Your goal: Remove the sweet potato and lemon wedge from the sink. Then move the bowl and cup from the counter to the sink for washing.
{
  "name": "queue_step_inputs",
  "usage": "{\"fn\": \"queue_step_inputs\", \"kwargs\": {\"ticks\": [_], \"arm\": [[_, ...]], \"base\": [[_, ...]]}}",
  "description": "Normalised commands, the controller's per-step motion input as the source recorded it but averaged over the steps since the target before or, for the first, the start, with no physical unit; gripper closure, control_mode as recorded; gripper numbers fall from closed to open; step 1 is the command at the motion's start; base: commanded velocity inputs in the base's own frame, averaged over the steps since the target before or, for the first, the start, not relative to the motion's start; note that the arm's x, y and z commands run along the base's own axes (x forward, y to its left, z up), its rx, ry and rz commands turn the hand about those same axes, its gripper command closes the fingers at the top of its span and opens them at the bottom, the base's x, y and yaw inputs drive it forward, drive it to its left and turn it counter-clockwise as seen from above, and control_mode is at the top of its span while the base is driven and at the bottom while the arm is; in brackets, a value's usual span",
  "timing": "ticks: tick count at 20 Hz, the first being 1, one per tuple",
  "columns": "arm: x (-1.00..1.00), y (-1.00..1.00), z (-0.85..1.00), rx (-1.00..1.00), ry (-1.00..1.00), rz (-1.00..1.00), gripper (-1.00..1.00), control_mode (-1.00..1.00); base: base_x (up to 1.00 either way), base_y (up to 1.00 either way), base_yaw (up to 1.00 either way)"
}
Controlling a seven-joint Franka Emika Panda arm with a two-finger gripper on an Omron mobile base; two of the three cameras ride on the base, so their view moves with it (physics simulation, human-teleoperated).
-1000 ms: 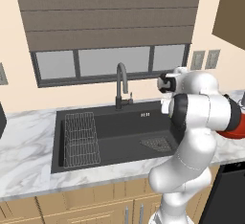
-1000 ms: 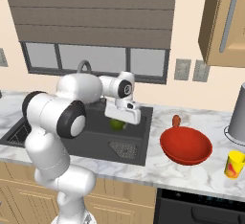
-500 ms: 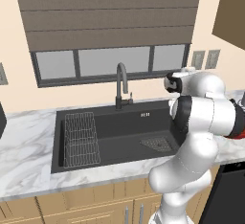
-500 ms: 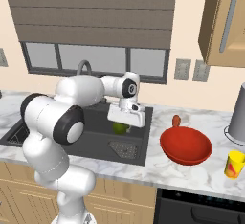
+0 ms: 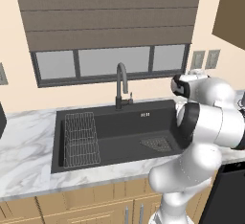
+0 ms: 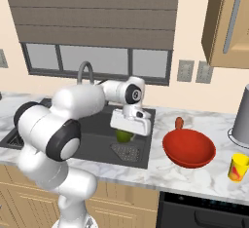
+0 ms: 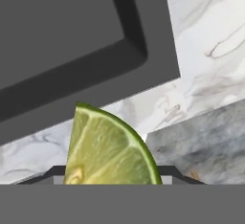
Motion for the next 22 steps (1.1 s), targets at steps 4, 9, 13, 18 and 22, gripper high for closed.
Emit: {"fn": "queue_step_inputs", "kwargs": {"ticks": [4, 9, 13, 18, 22], "arm": [[-0.38, -0.12, 0.00, 0.00, -0.14, 0.00, 1.00, -1.00], [-0.34, -0.11, 0.00, 0.00, -0.09, 0.00, 1.00, -1.00], [-0.16, -0.19, 0.05, 0.00, 0.00, 0.00, 1.00, -1.00], [-0.21, -0.18, 0.00, 0.00, 0.00, 0.04, 1.00, -1.00], [-0.15, -0.22, 0.01, 0.00, 0.00, 0.08, 1.00, -1.00]], "base": [[0.00, 0.00, 0.00], [0.00, 0.00, 0.00], [0.00, 0.00, 0.00], [0.00, 0.00, 0.00], [0.00, 0.00, 0.00]]}}
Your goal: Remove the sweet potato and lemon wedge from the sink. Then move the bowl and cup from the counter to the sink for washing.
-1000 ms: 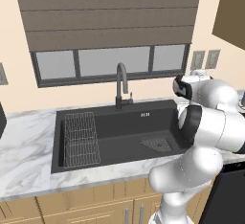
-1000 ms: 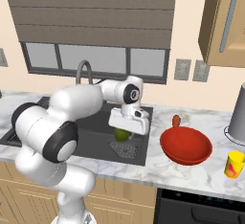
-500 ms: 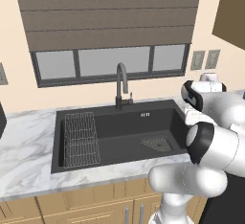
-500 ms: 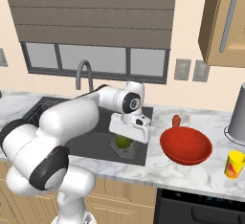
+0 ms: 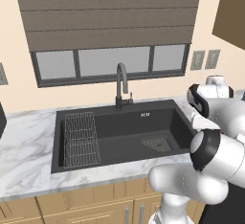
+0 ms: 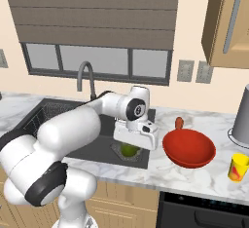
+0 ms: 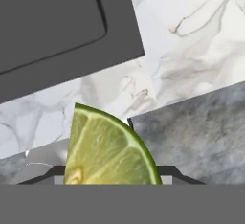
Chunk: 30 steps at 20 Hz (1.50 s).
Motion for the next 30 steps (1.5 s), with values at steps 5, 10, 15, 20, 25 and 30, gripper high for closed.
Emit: {"fn": "queue_step_inputs", "kwargs": {"ticks": [5, 10, 15, 20, 25, 30], "arm": [[-0.17, -0.20, 0.02, 0.01, 0.00, 0.09, 1.00, -1.00], [-0.22, -0.11, 0.00, 0.03, 0.00, 0.10, 1.00, -1.00], [-0.23, -0.08, 0.00, 0.06, 0.00, 0.08, 1.00, -1.00], [-0.19, -0.16, 0.00, 0.04, 0.00, 0.08, 1.00, -1.00], [-0.10, -0.23, 0.00, 0.03, 0.00, 0.07, 1.00, -1.00], [-0.10, -0.21, 0.00, 0.03, -0.01, 0.07, 1.00, -1.00]], "base": [[0.00, 0.00, 0.00], [0.00, 0.00, 0.00], [0.00, 0.00, 0.00], [0.00, 0.00, 0.00], [0.00, 0.00, 0.00], [0.00, 0.00, 0.00]]}}
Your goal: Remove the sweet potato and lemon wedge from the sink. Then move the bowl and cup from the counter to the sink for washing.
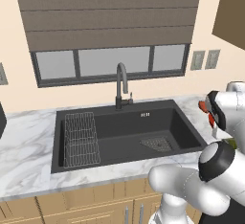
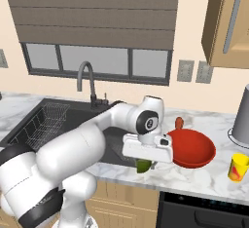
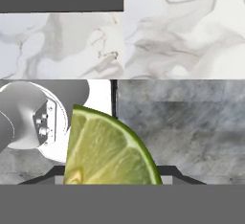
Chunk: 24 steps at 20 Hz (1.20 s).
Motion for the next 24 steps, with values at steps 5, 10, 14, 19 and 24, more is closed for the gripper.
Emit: {"fn": "queue_step_inputs", "kwargs": {"ticks": [5, 10, 14, 19, 24], "arm": [[-0.10, -0.22, -0.01, 0.05, -0.02, 0.07, 1.00, -1.00], [-0.03, -0.18, -0.05, 0.05, -0.01, 0.04, 1.00, -1.00], [0.01, -0.13, -0.11, 0.03, -0.03, 0.02, 1.00, -1.00], [0.06, -0.18, -0.14, 0.05, 0.00, 0.00, 1.00, -1.00], [0.04, -0.21, -0.12, 0.02, -0.10, 0.02, 1.00, -1.00]], "base": [[0.00, 0.00, 0.00], [0.00, 0.00, 0.00], [0.00, 0.00, 0.00], [0.00, 0.00, 0.00], [0.00, 0.00, 0.00]]}}
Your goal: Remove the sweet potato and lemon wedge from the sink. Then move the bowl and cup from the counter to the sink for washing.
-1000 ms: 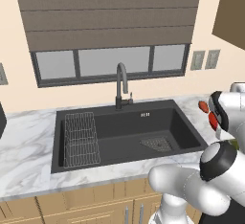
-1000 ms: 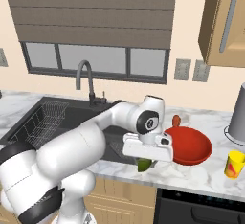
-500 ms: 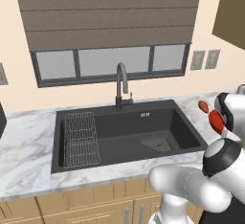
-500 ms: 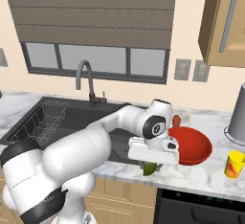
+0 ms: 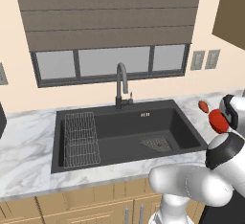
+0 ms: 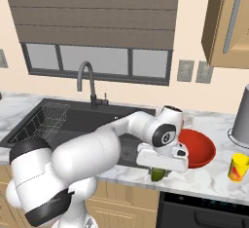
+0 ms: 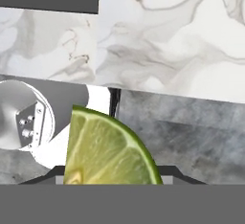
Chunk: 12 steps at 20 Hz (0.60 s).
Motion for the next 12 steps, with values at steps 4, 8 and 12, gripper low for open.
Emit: {"fn": "queue_step_inputs", "kwargs": {"ticks": [4, 8, 12], "arm": [[0.00, -0.21, -0.08, 0.01, -0.19, 0.06, 1.00, -1.00], [0.00, -0.22, -0.06, 0.03, -0.20, 0.06, 1.00, -1.00], [0.02, -0.23, -0.07, 0.03, -0.12, 0.03, 1.00, -1.00]], "base": [[0.00, 0.00, 0.00], [0.00, 0.00, 0.00], [0.00, 0.00, 0.00]]}}
